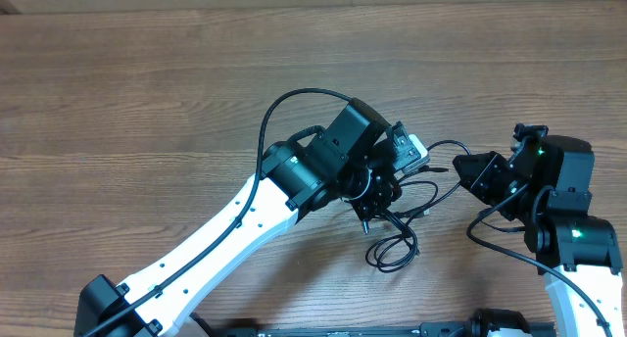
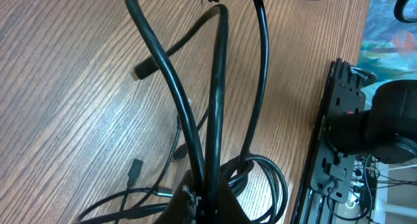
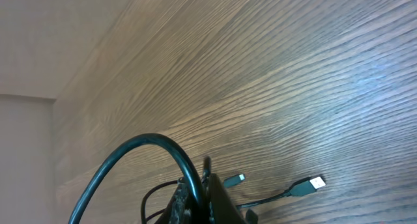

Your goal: Untangle cables

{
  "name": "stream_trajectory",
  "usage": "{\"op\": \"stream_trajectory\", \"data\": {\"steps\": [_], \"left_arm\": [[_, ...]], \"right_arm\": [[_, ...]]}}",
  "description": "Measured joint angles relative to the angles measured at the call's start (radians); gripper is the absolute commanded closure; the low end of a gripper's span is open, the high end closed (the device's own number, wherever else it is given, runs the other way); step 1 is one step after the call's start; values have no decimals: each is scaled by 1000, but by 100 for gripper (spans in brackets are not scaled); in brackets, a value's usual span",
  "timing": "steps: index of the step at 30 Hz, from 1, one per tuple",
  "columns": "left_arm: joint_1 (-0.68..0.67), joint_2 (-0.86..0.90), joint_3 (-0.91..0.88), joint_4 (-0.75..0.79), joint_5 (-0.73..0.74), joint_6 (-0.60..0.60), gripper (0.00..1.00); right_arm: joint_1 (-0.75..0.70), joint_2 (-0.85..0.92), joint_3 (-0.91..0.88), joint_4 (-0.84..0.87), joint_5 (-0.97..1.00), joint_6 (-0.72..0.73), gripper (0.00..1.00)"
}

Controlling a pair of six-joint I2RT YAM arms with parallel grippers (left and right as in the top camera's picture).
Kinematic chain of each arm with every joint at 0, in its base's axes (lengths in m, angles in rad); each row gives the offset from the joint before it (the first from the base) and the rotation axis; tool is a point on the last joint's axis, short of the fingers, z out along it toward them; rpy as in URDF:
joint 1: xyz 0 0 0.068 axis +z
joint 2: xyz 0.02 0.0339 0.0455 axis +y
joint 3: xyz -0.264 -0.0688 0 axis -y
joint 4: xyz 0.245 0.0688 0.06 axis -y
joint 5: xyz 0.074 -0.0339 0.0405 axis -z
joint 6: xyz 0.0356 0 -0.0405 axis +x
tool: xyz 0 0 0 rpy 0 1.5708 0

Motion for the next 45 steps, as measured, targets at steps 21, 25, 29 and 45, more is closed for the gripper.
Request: {"op": "stream_trajectory", "data": {"steps": [21,25,29,45], "left_arm": [[0,0,0,102,48,-26,96],[0,0,0,164,48,-67,96],[0,0,0,186,47,-92,96],[7,0,0,299,-85,-286,96]], "right_arm": [[0,0,0,-7,37,7,26],[0,0,0,-7,38,8,6],[0,0,0,-6,37,4,0],[0,0,0,11,-12,5,0]]}}
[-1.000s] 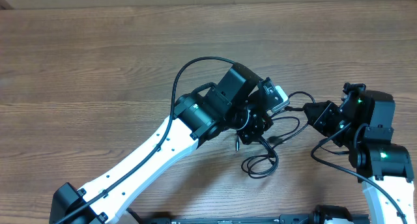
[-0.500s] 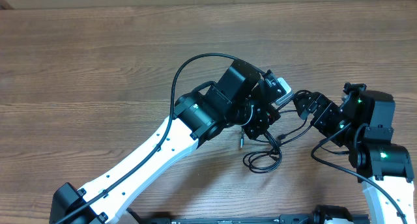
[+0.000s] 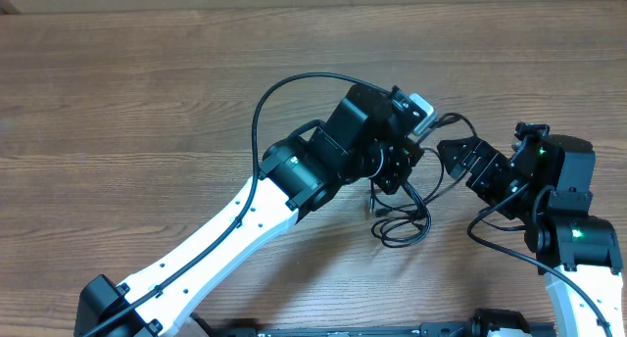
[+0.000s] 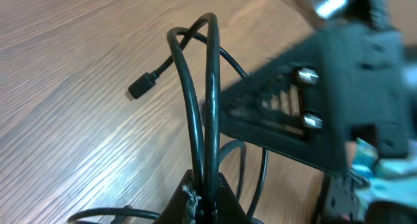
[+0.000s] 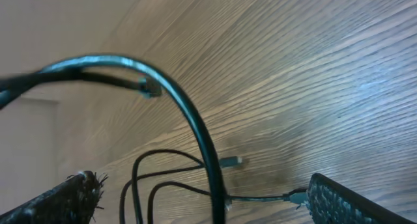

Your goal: Untangle cables

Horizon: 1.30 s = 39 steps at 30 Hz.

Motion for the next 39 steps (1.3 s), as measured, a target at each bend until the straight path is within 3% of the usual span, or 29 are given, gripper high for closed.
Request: {"op": "stream_trajectory", "data": {"steps": [11,16,25,30,39], "left_arm": [[119,0,0,33,-72,-269,96],[111,0,0,103,-76,-347,96],[76,0,0,132,-66,-393,96],[71,0,0,187,-11,-402,96],[71,0,0,209,32,-403,96]], "right_arm": [[0,0,0,15,-52,0,0],[0,0,0,43,-111,-2,9],[0,0,0,45,-147,-2,42],[0,0,0,48,-150,-1,68],[0,0,0,45,-150,-3,96]]}}
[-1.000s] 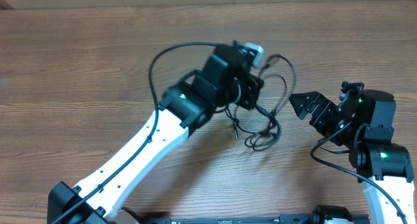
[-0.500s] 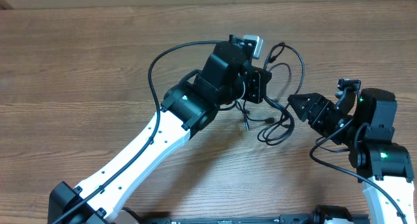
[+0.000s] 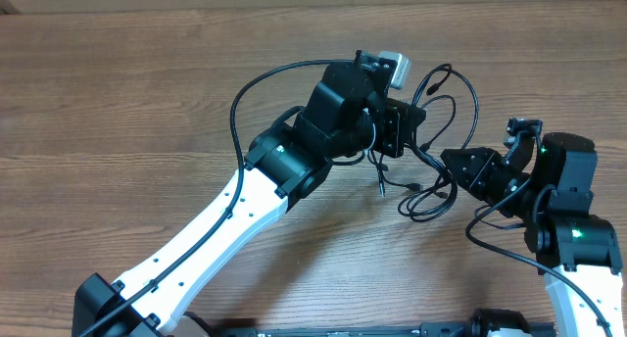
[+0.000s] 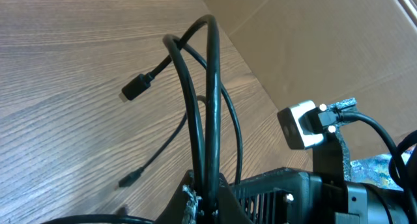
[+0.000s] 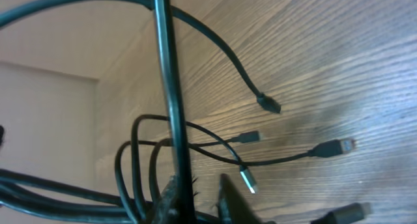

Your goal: Untangle cables

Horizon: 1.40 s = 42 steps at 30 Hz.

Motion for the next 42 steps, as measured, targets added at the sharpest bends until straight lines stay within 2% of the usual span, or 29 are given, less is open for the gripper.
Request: {"op": "stream_trajectory", "data": {"steps": [13,22,35,42], "left_arm": [[0,0,0,-8,3,-2,96],[-3,0,0,-65,3,6,96],[-114,0,0,-163,3,233,96],[-124,0,0,-264,3,344,96]], "right_arm": [[0,0,0,2,-8,3,96],[0,0,0,77,-148,7,96],[0,0,0,81,-194,46,96],[0,0,0,62,-162,49,96]]}}
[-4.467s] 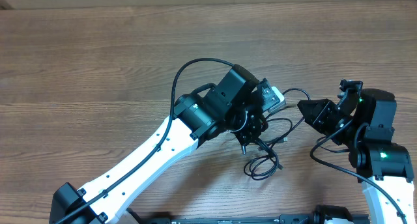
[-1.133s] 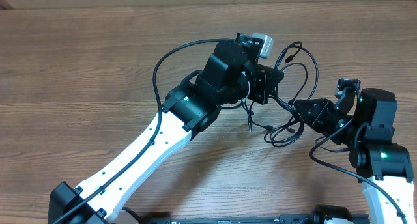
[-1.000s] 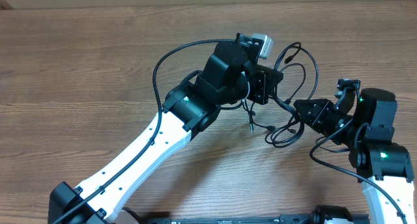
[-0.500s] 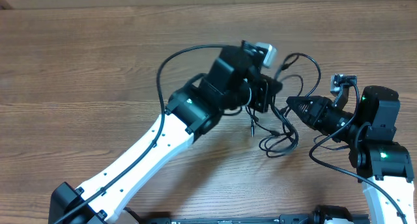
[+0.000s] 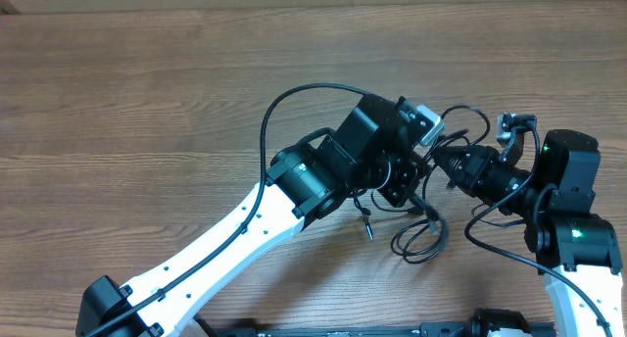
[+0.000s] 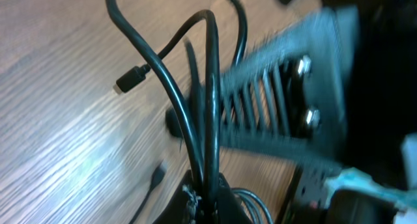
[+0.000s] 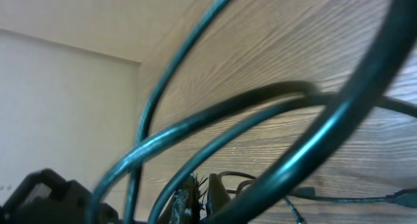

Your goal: Untangle cables

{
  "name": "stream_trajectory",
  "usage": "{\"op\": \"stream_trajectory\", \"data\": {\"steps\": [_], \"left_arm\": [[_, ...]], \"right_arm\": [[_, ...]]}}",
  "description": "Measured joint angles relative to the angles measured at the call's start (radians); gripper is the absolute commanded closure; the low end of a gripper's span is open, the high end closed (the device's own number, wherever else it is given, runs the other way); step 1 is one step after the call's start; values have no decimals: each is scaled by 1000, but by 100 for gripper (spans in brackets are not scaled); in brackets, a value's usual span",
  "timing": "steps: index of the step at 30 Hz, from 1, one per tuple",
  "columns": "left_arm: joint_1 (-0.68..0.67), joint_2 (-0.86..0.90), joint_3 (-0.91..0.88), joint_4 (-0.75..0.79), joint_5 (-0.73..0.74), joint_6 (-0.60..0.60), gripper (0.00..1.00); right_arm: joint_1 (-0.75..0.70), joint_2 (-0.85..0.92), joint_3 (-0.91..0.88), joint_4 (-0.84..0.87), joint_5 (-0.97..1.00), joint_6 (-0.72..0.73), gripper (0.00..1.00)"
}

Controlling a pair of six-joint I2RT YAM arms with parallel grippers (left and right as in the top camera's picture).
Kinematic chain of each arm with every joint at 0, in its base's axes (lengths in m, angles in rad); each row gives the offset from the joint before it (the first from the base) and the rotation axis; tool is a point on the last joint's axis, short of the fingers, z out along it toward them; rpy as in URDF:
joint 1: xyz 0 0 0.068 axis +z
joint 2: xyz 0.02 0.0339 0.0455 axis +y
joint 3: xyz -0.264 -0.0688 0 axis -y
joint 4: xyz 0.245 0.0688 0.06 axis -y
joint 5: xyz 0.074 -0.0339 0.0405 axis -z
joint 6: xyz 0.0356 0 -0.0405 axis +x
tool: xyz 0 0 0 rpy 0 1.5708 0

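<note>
A tangle of thin black cables (image 5: 419, 241) hangs between my two grippers, with a loose loop on the table and a small plug (image 5: 369, 231) to its left. My left gripper (image 5: 411, 175) is shut on two or three strands (image 6: 210, 107) that rise out of its jaws (image 6: 207, 188). One plug (image 6: 130, 79) dangles above the wood. My right gripper (image 5: 443, 164) points left, its tip right against the left one. In its own view the jaws (image 7: 203, 196) stand almost together on a strand, and thick blurred cable arcs (image 7: 306, 146) cross in front.
The wooden table (image 5: 147, 92) runs wide to the left and far side. The left arm's white links (image 5: 225, 244) slant across the near middle. The right arm's base (image 5: 573, 239) stands at the right edge. A black rail (image 5: 343, 329) lines the front edge.
My left gripper has moved from the far side toward the near right with its strands. The right gripper's tip now lies against it. The loose loop lies nearer the front edge.
First both grippers were shut on the tangle in mid table. Then the right one stood open while the left held the bundle farther back. Then the left held it high at the far side, the right shut again. Now both are together, still gripping.
</note>
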Motion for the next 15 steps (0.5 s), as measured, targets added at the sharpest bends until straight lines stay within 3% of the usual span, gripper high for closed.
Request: {"op": "stream_trajectory", "data": {"steps": [15], "left_arm": [[0,0,0,-117,0,98,96]], "right_arm": [[0,0,0,-89,205,2,96]]}}
